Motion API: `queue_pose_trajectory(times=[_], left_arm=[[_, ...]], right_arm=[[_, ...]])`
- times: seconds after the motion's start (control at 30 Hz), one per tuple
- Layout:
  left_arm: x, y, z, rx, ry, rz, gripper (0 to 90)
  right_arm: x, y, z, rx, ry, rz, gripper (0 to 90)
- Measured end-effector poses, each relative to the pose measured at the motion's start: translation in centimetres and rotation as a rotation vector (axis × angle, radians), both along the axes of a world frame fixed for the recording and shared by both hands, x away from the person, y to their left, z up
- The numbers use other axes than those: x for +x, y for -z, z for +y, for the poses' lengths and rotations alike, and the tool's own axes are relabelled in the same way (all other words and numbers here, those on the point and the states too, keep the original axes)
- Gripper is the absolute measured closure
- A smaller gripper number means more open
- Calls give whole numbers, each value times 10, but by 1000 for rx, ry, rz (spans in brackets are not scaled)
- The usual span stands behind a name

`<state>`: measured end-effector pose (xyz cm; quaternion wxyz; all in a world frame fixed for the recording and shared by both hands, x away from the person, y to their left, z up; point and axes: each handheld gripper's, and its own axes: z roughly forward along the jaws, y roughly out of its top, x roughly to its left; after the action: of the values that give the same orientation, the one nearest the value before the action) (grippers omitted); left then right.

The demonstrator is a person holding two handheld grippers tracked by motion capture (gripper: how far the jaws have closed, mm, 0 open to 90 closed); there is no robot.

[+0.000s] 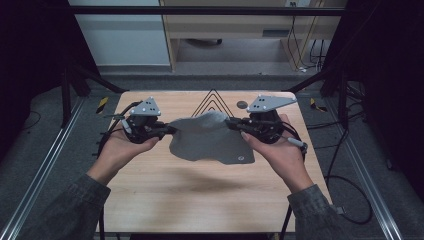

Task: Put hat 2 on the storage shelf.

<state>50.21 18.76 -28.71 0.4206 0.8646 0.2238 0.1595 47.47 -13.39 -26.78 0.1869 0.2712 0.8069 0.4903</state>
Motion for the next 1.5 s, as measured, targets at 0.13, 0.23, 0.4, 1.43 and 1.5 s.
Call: queue_pose_trajectory(times=[0.13, 0.23, 0.4, 1.43, 1.5], left_arm=[[2, -1, -2, 6, -3, 2, 874], [3, -3, -3, 11, -3, -2, 874], [4, -16, -4, 6, -1, -21, 874], [38, -89, -25, -27, -97, -114, 875], [42, -93, -26, -32, -101, -125, 876]], right_arm=[[3, -3, -1, 7, 3, 4, 864], [5, -4, -4, 20, 5, 3, 864], [8, -8, -7, 46, 3, 2, 864], [51, -60, -22, 137, 110, -90, 865], [56, -61, -23, 146, 117, -91, 865]])
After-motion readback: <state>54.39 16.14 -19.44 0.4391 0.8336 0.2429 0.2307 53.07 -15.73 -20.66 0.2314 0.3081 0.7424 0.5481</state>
